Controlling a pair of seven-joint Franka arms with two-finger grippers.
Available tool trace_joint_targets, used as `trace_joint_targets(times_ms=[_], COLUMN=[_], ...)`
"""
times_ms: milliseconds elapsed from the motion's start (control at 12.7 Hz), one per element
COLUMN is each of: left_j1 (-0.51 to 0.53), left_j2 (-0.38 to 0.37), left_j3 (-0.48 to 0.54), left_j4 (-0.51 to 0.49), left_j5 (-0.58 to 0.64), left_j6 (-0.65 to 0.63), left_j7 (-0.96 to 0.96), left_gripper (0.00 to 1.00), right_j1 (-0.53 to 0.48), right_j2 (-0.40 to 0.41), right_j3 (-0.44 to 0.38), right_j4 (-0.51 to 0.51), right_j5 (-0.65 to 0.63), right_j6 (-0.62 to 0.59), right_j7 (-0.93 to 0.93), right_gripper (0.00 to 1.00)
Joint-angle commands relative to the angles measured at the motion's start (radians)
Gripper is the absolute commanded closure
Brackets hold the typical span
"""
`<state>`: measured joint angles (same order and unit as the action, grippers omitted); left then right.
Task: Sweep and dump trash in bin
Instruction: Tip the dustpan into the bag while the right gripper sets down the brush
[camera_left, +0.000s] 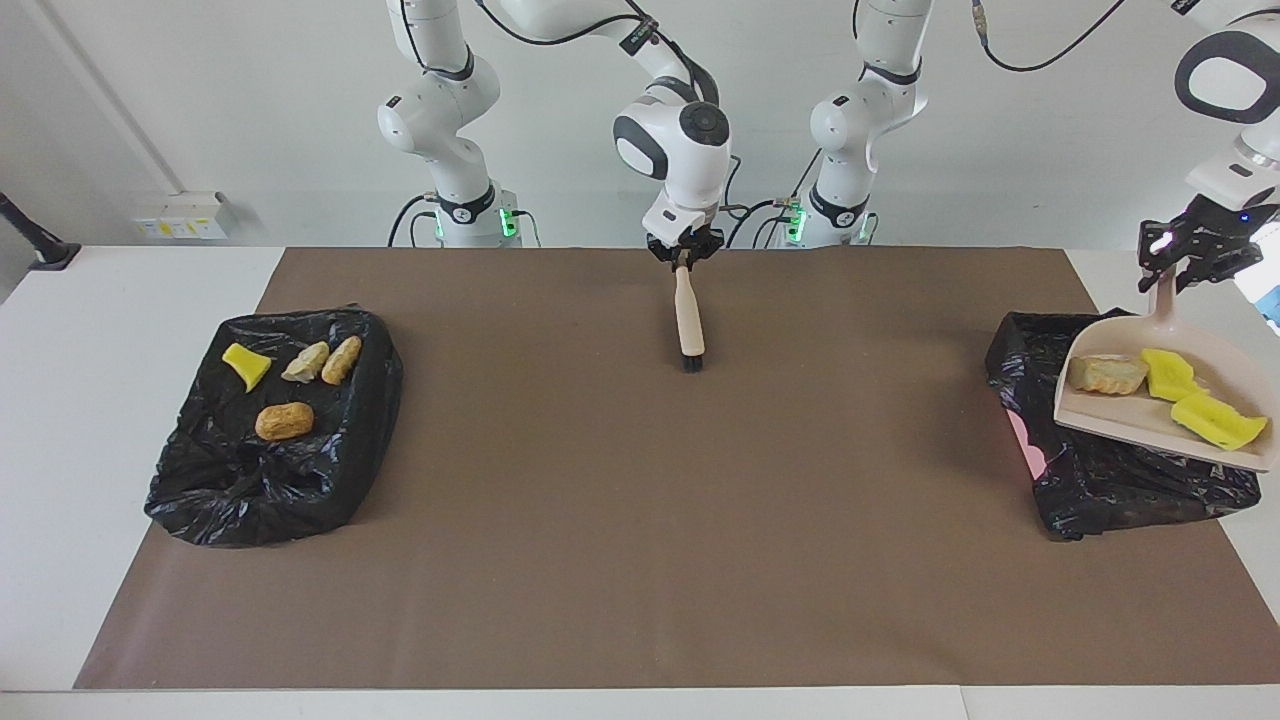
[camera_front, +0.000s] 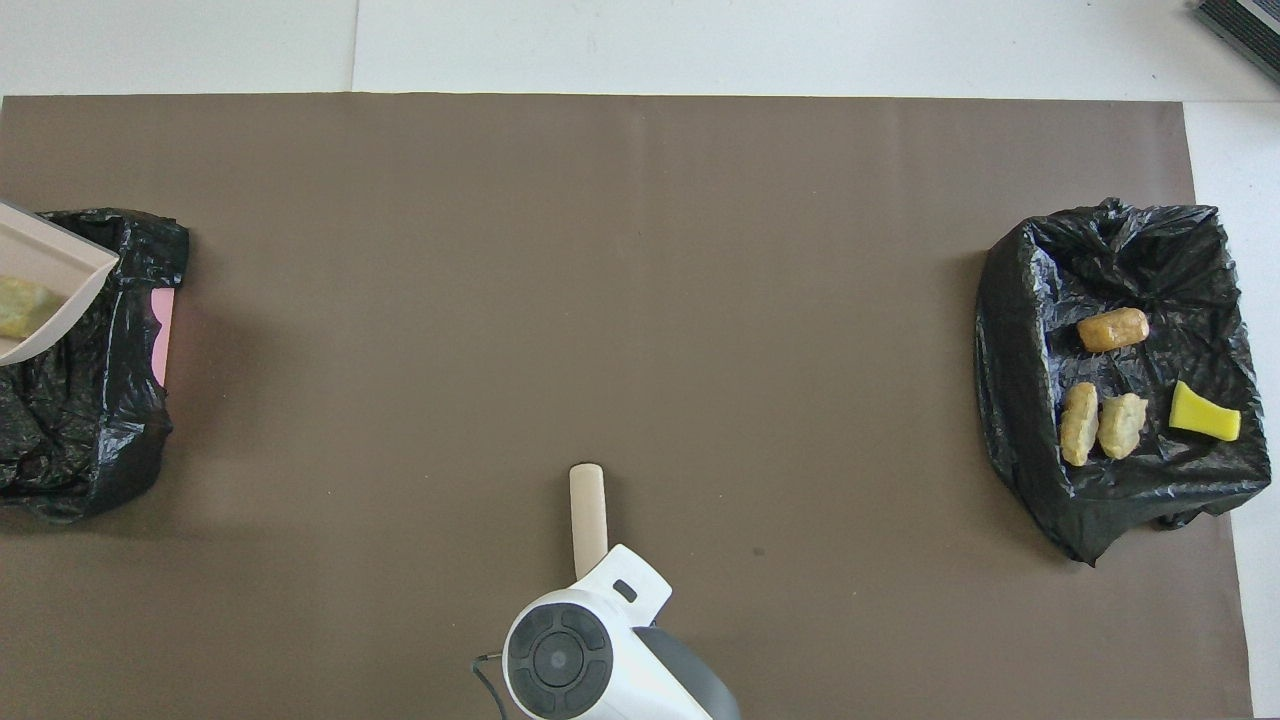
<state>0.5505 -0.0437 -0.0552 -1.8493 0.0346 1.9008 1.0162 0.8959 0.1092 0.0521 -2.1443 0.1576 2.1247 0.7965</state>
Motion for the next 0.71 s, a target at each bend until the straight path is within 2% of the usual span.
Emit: trace_joint_targets(times_ms=[0, 157, 315, 630], left_j1=[0.077, 0.088, 0.072, 0.002], left_j2=[0.056, 0.08, 0.082, 0.088], left_j3=[-0.011, -0.008, -0.009, -0.009], left_j4=[0.03, 0.054, 0.056, 0.056], left_j5=[0.103, 0.195, 0.376, 0.647], left_j6=[0.093, 0.126, 0.124, 0.124], left_j7=[0.205, 0.355, 0.369, 0.367], left_gripper=[1.0, 1.0, 1.0, 1.0], right_j1=[-0.002, -0.014, -0.073, -0.187], right_j2=[-0.014, -0.022, -0.032, -0.042], right_j3=[-0.003, -0.009, -0.006, -0.011], right_j4=[0.01, 0.056, 0.137, 0.303], right_j5=[-0.033, -0.038, -0.047, -0.052], right_j6=[-0.015, -0.079, -0.194, -0.392], right_j7=[0.029, 0.023, -0.018, -0.169], right_gripper=[0.0, 0.0, 0.0, 0.0])
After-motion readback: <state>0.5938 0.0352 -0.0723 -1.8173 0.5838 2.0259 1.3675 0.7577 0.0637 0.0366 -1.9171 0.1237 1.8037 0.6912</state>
